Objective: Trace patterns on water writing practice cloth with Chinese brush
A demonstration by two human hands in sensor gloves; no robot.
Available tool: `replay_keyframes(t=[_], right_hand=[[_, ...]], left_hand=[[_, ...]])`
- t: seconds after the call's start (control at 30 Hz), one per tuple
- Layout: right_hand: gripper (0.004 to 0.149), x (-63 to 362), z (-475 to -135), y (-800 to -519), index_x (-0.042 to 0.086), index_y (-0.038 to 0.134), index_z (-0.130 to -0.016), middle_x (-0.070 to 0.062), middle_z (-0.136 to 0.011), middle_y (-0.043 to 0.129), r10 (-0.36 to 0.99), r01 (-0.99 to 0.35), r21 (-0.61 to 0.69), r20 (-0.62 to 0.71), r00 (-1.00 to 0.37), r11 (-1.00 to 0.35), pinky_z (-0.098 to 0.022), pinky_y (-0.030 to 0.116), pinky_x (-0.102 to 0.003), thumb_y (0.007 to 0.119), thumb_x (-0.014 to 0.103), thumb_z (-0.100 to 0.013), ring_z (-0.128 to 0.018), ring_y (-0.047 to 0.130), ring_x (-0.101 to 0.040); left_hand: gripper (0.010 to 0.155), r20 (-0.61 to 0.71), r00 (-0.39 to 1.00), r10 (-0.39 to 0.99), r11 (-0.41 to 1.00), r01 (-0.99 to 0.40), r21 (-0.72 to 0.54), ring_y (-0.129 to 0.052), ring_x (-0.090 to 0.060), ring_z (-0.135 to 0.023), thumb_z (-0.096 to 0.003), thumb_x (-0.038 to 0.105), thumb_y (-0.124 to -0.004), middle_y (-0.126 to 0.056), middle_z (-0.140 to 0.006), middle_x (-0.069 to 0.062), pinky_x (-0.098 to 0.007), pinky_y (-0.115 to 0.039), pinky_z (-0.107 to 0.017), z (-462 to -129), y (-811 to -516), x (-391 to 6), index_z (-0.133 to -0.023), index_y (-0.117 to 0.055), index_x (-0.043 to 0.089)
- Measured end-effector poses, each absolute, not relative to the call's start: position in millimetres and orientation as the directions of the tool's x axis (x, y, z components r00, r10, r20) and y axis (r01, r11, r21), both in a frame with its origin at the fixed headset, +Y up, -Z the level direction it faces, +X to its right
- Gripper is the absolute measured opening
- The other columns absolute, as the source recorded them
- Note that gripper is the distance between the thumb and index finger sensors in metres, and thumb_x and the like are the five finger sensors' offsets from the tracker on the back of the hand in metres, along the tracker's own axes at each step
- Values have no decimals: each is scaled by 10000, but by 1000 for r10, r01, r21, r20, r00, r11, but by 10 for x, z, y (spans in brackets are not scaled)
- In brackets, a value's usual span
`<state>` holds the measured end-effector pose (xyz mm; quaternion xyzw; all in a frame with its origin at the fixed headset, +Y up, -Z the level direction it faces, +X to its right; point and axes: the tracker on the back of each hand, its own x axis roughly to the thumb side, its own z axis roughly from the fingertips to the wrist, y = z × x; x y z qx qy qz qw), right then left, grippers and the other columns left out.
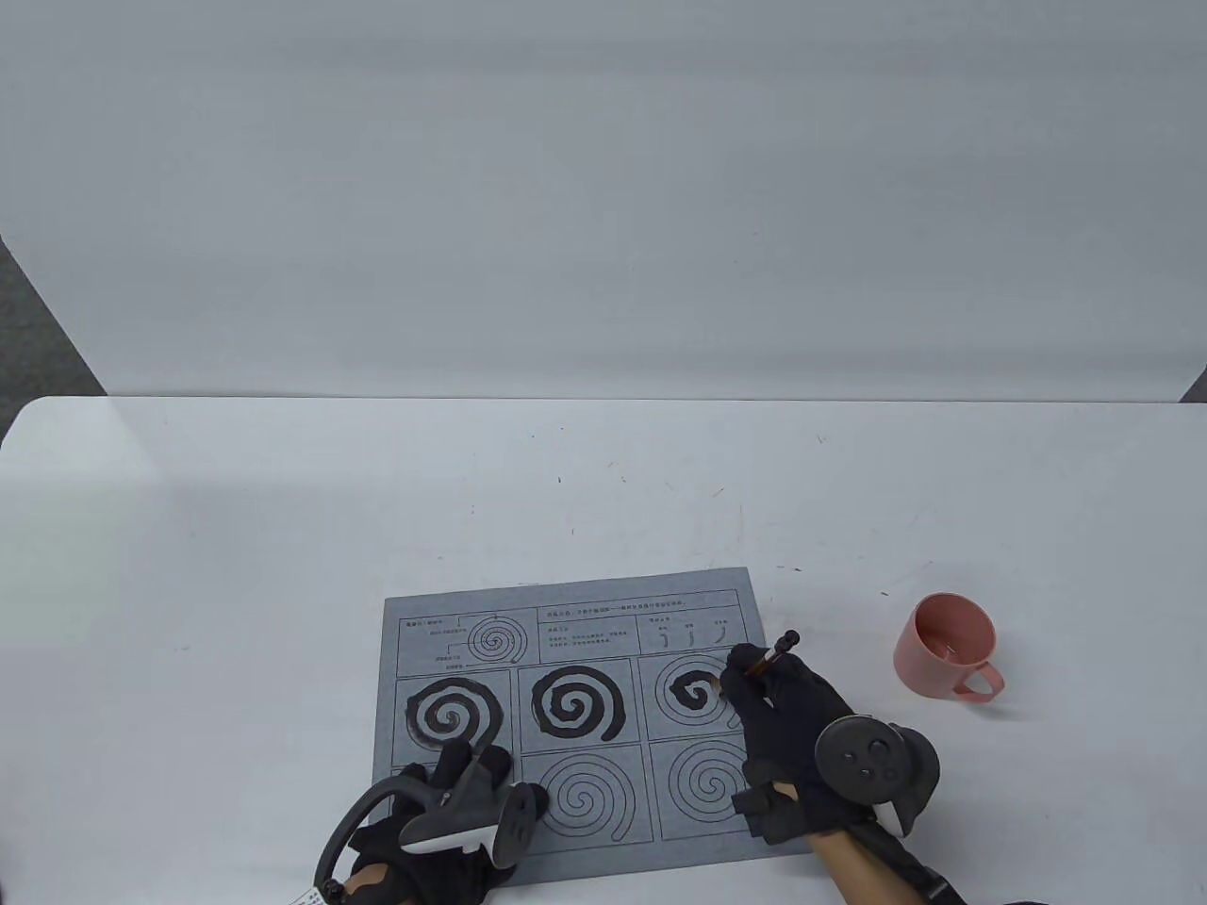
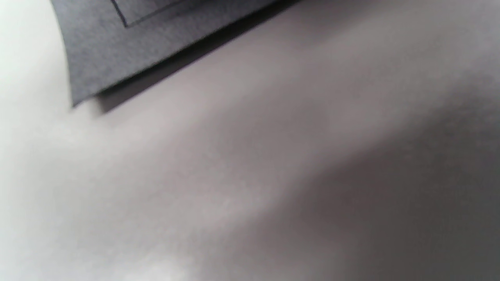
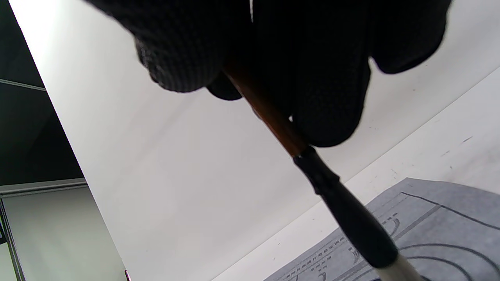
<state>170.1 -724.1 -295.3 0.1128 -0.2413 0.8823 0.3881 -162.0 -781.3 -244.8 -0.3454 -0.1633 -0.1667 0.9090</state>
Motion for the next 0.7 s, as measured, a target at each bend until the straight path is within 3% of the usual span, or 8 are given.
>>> replay_keyframes(t=[0.7], right_hand=[[345, 1693, -2953, -7239, 137, 873, -754, -179, -710, 983, 621, -733, -339, 390, -680, -589, -503, 755, -611, 844, 329, -470, -511, 1038, -350]], left_hand=[[738, 412, 891, -190, 706, 416, -573, 141, -421, -1047, -387, 563, -364, 275, -1025, 16, -701, -188, -777, -2448, -7813, -1620, -859, 202, 551]])
